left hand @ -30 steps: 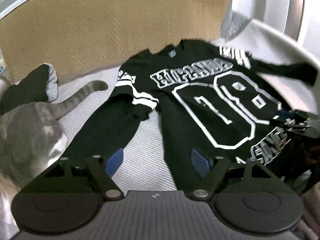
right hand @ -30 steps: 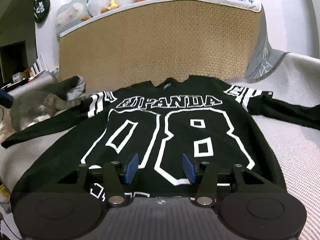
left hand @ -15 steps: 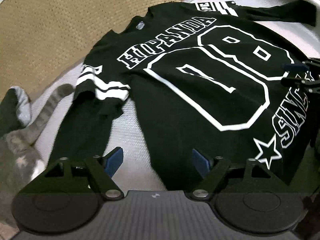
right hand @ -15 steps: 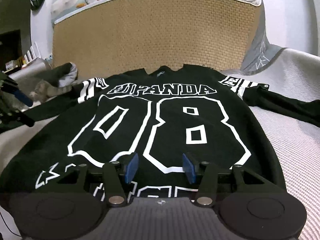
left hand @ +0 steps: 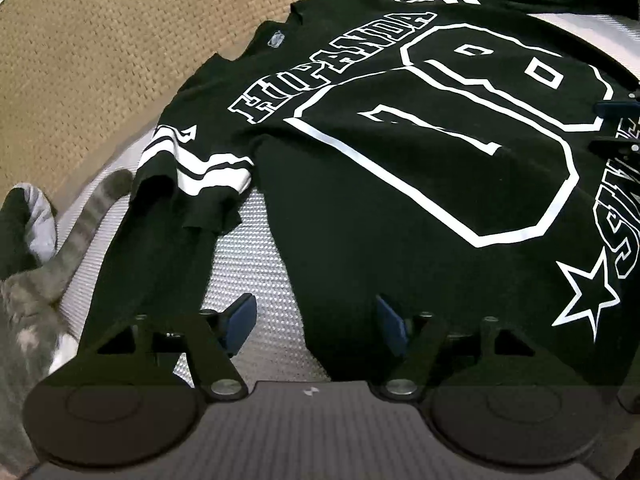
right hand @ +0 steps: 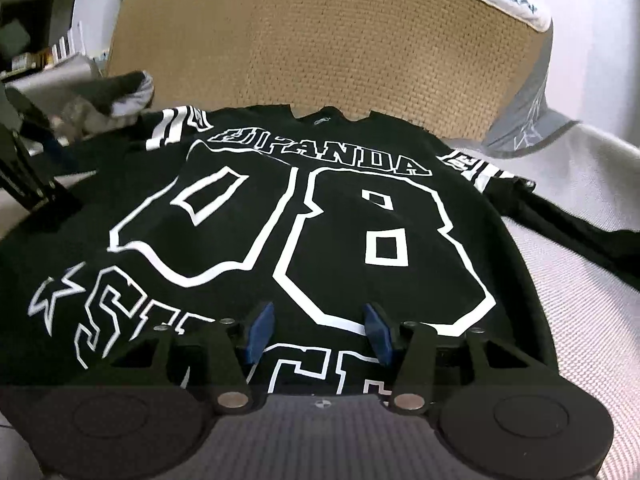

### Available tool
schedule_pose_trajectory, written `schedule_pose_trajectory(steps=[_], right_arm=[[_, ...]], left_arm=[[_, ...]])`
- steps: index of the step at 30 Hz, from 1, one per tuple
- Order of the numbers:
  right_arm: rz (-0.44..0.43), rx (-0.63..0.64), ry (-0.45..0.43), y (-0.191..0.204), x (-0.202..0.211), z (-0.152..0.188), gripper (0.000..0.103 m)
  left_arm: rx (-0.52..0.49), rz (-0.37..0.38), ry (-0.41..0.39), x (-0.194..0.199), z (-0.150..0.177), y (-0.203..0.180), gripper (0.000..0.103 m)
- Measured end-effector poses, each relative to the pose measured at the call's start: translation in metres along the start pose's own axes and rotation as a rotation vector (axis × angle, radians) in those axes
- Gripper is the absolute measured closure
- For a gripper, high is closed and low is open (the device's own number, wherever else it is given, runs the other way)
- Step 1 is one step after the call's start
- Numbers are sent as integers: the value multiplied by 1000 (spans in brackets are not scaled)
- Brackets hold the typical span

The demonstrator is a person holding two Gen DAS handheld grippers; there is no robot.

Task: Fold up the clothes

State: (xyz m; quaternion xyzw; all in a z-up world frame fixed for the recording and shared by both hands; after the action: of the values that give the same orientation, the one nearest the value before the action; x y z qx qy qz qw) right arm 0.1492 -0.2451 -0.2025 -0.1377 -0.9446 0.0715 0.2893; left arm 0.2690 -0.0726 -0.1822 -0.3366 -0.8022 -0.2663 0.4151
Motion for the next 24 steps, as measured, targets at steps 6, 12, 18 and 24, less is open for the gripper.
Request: schedule_pose_trajectory(steps=[6,12,18,24], right_arm=[[13,11,-2,-1,-1,2,49],[5,11,2,-4,-2,2,49],[28,26,16,-7,-2,1,45],[73,-43,42,-14,-2,-2,30]], left_arm=[[264,91,-50,27,37,45,36],[425,94,-98,67,91,80,36],[382,-2,-115,119,105,80,32],[236,-175,-83,134,81,57,27]])
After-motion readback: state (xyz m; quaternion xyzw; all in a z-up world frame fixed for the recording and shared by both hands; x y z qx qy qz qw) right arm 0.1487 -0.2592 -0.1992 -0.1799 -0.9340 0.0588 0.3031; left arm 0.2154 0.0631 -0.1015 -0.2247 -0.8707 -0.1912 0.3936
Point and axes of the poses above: each gripper's, at about its wrist camera, not at the fingertips, and x roughly against the way its jaws point, y to its left, z to its underside, the point moved 3 cm from there along -x, roughly the way its jaws point, and after that the axes turned 10 degrees about z, right-handed, at the moved point
